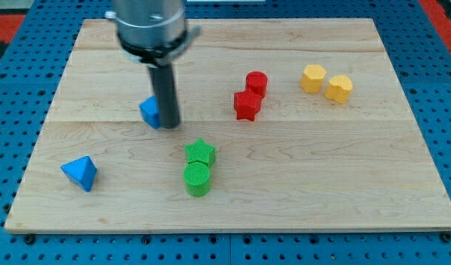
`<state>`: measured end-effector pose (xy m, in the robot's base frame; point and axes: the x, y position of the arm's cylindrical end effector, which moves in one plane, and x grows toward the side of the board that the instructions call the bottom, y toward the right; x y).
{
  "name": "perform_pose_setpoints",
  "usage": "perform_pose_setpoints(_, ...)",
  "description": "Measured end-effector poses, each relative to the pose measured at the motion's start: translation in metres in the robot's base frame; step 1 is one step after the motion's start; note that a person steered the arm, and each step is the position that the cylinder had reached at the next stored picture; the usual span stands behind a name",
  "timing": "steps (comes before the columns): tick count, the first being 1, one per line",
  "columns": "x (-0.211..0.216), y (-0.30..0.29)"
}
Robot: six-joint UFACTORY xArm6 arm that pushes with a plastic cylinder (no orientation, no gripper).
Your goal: Slide the blue cube into the triangle
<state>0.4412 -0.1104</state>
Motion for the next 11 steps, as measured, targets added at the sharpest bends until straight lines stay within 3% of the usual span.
perform_pose_setpoints(1, -0.012, 0.012)
perform_pose_setpoints(2, -0.066, 0.066)
perform_pose_setpoints(3, -0.055, 0.014)
perform_pose_setpoints(4, -0.016, -0.054)
perform_pose_setpoints(6, -0.018, -0.104)
perform_pose_setpoints(7, 0.005, -0.109)
perform_pose_setpoints(8, 0.030, -0.103)
perform_pose_setpoints(10, 0.020, -0.073)
perform_pose_setpoints(11, 0.007, 0.022)
